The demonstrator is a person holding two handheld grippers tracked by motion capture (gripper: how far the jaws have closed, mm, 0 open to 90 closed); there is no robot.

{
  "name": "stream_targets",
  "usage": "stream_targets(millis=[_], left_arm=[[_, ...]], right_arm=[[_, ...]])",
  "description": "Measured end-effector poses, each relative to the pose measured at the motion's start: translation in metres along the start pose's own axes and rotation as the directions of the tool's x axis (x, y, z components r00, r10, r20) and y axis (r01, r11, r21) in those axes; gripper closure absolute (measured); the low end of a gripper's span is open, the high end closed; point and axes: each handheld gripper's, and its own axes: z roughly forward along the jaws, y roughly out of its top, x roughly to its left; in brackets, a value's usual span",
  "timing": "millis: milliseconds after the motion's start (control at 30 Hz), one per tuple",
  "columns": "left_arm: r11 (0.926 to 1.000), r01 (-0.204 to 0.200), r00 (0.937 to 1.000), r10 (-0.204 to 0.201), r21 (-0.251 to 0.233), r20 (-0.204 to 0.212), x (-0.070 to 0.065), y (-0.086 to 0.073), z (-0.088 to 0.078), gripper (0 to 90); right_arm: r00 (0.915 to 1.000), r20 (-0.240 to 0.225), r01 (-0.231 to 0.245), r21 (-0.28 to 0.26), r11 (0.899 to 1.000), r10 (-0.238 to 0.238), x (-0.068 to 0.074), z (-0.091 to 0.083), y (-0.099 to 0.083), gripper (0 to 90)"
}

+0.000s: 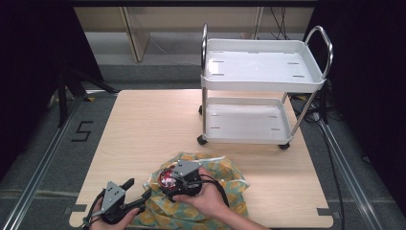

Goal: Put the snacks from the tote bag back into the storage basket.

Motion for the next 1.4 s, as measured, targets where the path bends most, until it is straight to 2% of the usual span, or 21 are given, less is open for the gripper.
stream_targets(millis=[33, 133, 233, 400, 500, 567, 633, 667, 800, 833, 933, 1000, 1200, 1400], left_arm=[[0.9999, -0.010, 0.9999, 0.010, 0.011, -0.002, 0.001, 0.000, -0.001, 27.9], [1.0000, 0.003, 1.0000, -0.003, -0.001, -0.001, 0.000, 0.000, 0.000, 27.9], [0.9999, -0.010, 1.0000, 0.010, 0.009, -0.002, 0.001, 0.000, -0.001, 27.9], [0.9999, -0.010, 1.0000, 0.010, 0.010, 0.002, 0.001, 0.000, 0.000, 27.9], [0.9998, -0.010, 1.0000, 0.010, 0.015, -0.002, 0.000, 0.000, -0.001, 27.9], [1.0000, 0.001, 1.0000, -0.001, -0.002, 0.002, 0.000, 0.000, 0.000, 27.9], [1.0000, 0.000, 1.0000, 0.000, -0.002, 0.002, 0.000, 0.000, 0.001, 27.9], [1.0000, -0.008, 1.0000, 0.008, 0.005, 0.000, 0.001, 0.000, 0.000, 27.9], [0.9999, -0.011, 0.9999, 0.011, 0.005, -0.003, 0.001, 0.000, 0.000, 27.9], [0.9999, -0.011, 0.9999, 0.011, 0.006, -0.005, 0.001, 0.000, 0.000, 28.0], [0.9999, -0.008, 0.9999, 0.008, 0.006, -0.009, 0.001, 0.000, -0.001, 28.0], [0.9999, -0.009, 0.9999, 0.009, 0.009, -0.011, 0.001, 0.000, -0.001, 28.5], [0.9999, -0.014, 0.9999, 0.014, 0.003, -0.009, 0.000, 0.001, -0.001, 28.7], [0.9996, -0.029, 0.9995, 0.029, -0.003, -0.008, -0.001, 0.002, -0.001, 28.5]], right_arm=[[1.0000, 0.003, -0.005, -0.008, 1.000, 0.005, 0.001, -0.001, 0.001, 26.2], [1.0000, 0.004, -0.001, -0.019, 1.000, 0.001, 0.000, -0.005, 0.004, 26.2], [1.0000, 0.002, -0.001, -0.022, 1.000, 0.001, -0.001, -0.009, 0.007, 26.3], [0.9996, -0.003, -0.029, -0.040, 0.999, 0.028, -0.001, -0.016, 0.010, 26.2], [0.9999, 0.000, -0.013, -0.054, 0.998, 0.013, 0.000, -0.018, 0.012, 26.3], [0.9997, 0.002, -0.025, -0.054, 0.998, 0.026, 0.000, -0.021, 0.013, 26.3], [0.9999, 0.001, -0.012, -0.053, 0.999, 0.012, -0.001, -0.022, 0.013, 26.3], [0.9995, 0.002, -0.030, -0.051, 0.998, 0.030, -0.001, -0.027, 0.013, 26.3], [0.9995, 0.003, -0.030, -0.071, 0.997, 0.030, -0.003, -0.032, 0.012, 26.3], [0.9993, 0.016, -0.032, -0.071, 0.997, 0.033, -0.004, -0.034, 0.012, 26.3], [0.9995, 0.009, -0.028, -0.078, 0.997, 0.029, -0.005, -0.039, 0.012, 26.3], [0.9990, 0.017, -0.041, -0.081, 0.996, 0.042, -0.005, -0.042, 0.012, 26.3], [0.9995, 0.017, -0.024, -0.093, 0.995, 0.026, -0.007, -0.048, 0.014, 26.4], [0.9993, 0.016, -0.033, -0.107, 0.994, 0.035, -0.010, -0.053, 0.016, 26.4]])
